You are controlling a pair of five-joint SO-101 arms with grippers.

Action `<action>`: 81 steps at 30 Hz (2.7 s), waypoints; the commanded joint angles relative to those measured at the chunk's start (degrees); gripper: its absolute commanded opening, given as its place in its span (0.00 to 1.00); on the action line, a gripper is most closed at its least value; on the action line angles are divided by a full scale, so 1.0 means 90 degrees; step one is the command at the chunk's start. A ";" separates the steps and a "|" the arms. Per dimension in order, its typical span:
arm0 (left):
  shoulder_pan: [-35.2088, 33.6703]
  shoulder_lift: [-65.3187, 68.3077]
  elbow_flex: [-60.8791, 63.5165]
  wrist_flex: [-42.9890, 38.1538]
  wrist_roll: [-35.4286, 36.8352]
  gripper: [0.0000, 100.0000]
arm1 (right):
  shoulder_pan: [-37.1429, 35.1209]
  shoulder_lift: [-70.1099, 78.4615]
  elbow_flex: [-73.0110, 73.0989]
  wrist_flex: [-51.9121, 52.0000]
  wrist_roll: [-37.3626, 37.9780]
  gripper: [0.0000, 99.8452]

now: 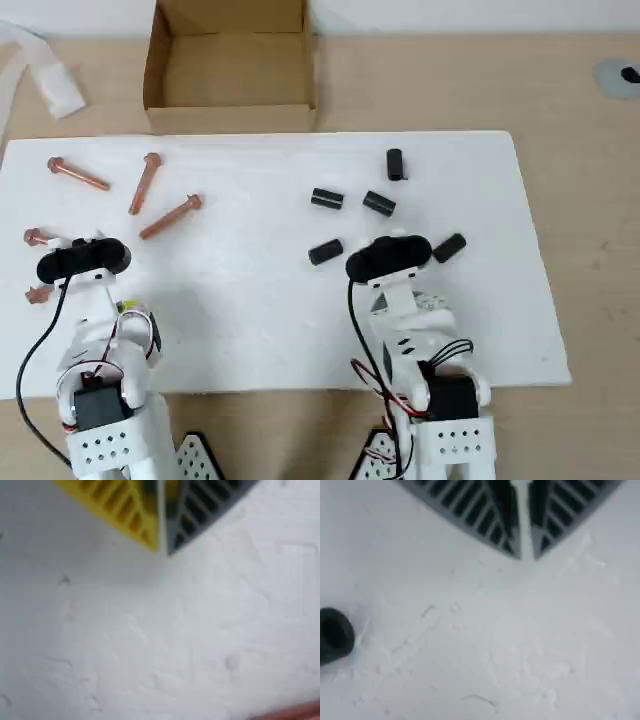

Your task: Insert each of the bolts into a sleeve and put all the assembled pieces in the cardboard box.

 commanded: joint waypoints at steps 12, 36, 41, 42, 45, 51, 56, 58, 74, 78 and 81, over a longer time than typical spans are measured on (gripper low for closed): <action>-0.0020 -0.0044 -0.0029 -0.0156 -0.0029 0.01 | 0.0054 -0.0708 -0.0083 0.0000 -0.0039 0.01; -0.0645 0.3414 -0.3057 -0.0860 -0.0029 0.00 | 0.0747 -0.0132 -0.1206 0.1270 0.1016 0.01; -0.0654 0.5543 -0.5314 -0.0625 0.0068 0.00 | 0.0747 0.1392 -0.2486 0.1006 0.1065 0.01; -0.0654 0.5944 -0.5753 -0.0615 0.0186 0.00 | 0.0747 0.1871 -0.2828 0.0928 0.1065 0.01; -0.0664 0.7048 -0.6906 -0.0596 0.0625 0.00 | 0.0747 0.3590 -0.4029 0.0860 0.1074 0.01; -0.0674 0.8835 -0.8410 -0.0596 0.1846 0.01 | 0.0718 0.7204 -0.7018 0.1201 0.1114 0.01; -0.0674 1.0115 -0.9582 -0.0147 0.2383 0.01 | 0.0571 0.9460 -0.9587 0.2188 0.1504 0.01; -0.0674 1.0701 -1.0227 0.0156 0.2628 0.01 | 0.0493 1.0134 -1.0505 0.2667 0.1485 0.02; -0.1123 1.5946 -1.6977 0.3214 0.3507 0.08 | 0.0181 1.3368 -1.4481 0.4190 0.1563 0.07; -0.1055 1.6943 -1.8168 0.3370 0.3487 0.12 | 0.0181 1.3729 -1.4725 0.4190 0.1612 0.10; -0.1026 1.7490 -1.8882 0.3370 0.3507 0.14 | 0.0181 1.3875 -1.4852 0.4190 0.1700 0.10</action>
